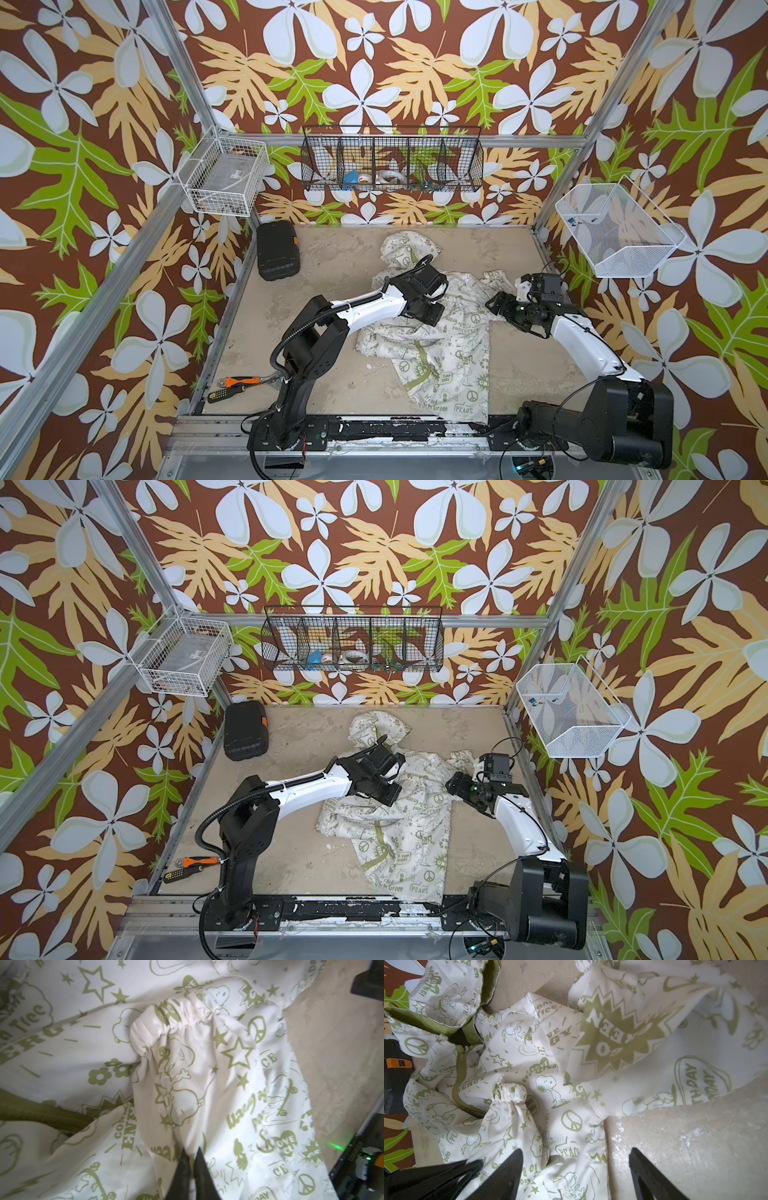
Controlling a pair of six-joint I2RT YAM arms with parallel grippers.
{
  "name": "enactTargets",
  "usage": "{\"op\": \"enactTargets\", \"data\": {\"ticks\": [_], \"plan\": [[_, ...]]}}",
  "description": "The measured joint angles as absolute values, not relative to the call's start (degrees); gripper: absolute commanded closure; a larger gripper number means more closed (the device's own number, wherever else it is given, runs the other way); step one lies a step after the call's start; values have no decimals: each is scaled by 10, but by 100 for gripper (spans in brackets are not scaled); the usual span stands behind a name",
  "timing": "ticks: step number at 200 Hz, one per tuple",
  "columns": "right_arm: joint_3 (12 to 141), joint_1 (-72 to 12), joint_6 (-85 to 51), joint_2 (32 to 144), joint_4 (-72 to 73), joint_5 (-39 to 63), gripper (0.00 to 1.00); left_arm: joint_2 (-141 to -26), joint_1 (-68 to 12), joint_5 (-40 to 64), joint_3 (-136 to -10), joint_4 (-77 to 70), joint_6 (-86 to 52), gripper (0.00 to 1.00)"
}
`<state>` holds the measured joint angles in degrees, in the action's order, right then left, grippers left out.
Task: Unzip the jacket
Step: Flatten out the jacket at the center of the board.
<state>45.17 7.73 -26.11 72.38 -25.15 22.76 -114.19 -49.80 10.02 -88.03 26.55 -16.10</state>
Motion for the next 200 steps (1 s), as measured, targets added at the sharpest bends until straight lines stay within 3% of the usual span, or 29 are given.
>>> {"op": "enactTargets", "data": {"ticks": [25, 45, 126, 159, 170, 189, 200], "plan": [[462, 77, -261, 729, -241, 232, 26, -1081, -489, 107, -857, 230, -184, 100], [462, 77, -262, 730, -234, 241, 26, -997, -461, 50, -813, 196, -206, 100], [445, 77, -266, 754, -203, 243, 27, -708, -377, -414, -588, 131, -341, 100], [445, 77, -266, 773, -197, 241, 25, -673, -253, -493, -516, 135, -376, 100], [448, 77, -266, 774, -197, 241, 22, -672, -208, -495, -505, 131, -374, 77], [449, 77, -265, 766, -197, 240, 11, -676, -139, -481, -501, 116, -345, 4], [449, 77, -263, 758, -198, 241, 7, -681, -115, -474, -507, 104, -331, 0]]}}
